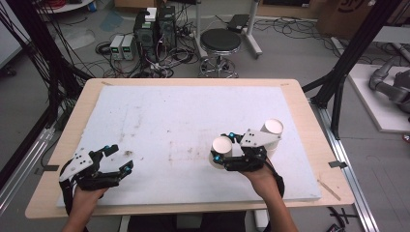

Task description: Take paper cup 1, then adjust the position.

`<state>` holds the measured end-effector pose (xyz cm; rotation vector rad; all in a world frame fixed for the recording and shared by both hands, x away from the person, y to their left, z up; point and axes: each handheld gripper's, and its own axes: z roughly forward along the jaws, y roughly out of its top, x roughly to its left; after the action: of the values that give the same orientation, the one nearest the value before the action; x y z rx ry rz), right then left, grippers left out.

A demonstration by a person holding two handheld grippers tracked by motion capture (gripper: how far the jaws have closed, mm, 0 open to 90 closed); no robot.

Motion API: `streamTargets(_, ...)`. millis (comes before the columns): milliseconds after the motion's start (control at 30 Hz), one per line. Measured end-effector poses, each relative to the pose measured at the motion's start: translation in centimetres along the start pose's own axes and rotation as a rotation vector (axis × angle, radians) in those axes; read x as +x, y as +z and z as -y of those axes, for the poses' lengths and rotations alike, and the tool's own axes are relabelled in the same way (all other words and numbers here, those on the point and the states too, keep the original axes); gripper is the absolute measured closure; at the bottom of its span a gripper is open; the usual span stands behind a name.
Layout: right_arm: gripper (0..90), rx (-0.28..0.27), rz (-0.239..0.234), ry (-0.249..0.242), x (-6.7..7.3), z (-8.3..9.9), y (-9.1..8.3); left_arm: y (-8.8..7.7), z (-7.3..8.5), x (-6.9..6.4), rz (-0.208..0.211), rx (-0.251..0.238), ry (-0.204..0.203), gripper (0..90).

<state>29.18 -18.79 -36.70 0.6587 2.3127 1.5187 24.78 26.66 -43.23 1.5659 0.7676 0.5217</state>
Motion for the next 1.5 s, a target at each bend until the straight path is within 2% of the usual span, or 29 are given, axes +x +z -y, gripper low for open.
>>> streamTargets(267, 34.6, -0.011, -0.013, -0.009, 0.1, -0.3, 0.4, -0.1, 0.1, 0.0, 0.039, -0.013, -0.006, 15.5)
streamTargets(333, 34.7, -0.010, -0.022, -0.009, 0.2, -0.3, 0.7, 0.1, 0.1, 0.0, 0.055, -0.005, 0.003, 15.5)
streamTargets(433, 34.6, -0.009, -0.039, -0.013, 0.4, -0.4, 1.2, 0.6, 0.3, -0.2, 0.076, 0.014, 0.044, 15.3)
streamTargets(567, 34.7, -0.010, -0.064, -0.013, 0.6, -0.4, 2.0, 1.3, 0.2, -0.8, 0.113, 0.038, 0.040, 15.3)
streamTargets(633, 34.7, -0.005, -0.075, -0.023, 0.8, -0.4, 2.5, 1.6, 0.0, -1.2, 0.132, 0.033, 0.037, 15.2)
streamTargets(900, 34.6, -0.005, -0.127, -0.028, 1.6, -0.6, 3.6, 2.9, -0.4, -2.9, 0.198, 0.036, 0.073, 15.4)
streamTargets(1067, 34.6, -0.005, -0.148, -0.028, 1.9, -0.7, 4.0, 3.9, -0.7, -3.5, 0.226, 0.041, 0.082, 15.6)
streamTargets(1300, 34.6, -0.002, -0.170, -0.025, 2.2, -0.6, 4.6, 5.9, -0.8, -4.5, 0.301, 0.061, 0.093, 15.6)
streamTargets(1500, 34.6, -0.010, -0.189, -0.007, 2.4, -0.7, 4.8, 7.9, -1.1, -5.8, 0.367, 0.046, 0.107, 15.6)
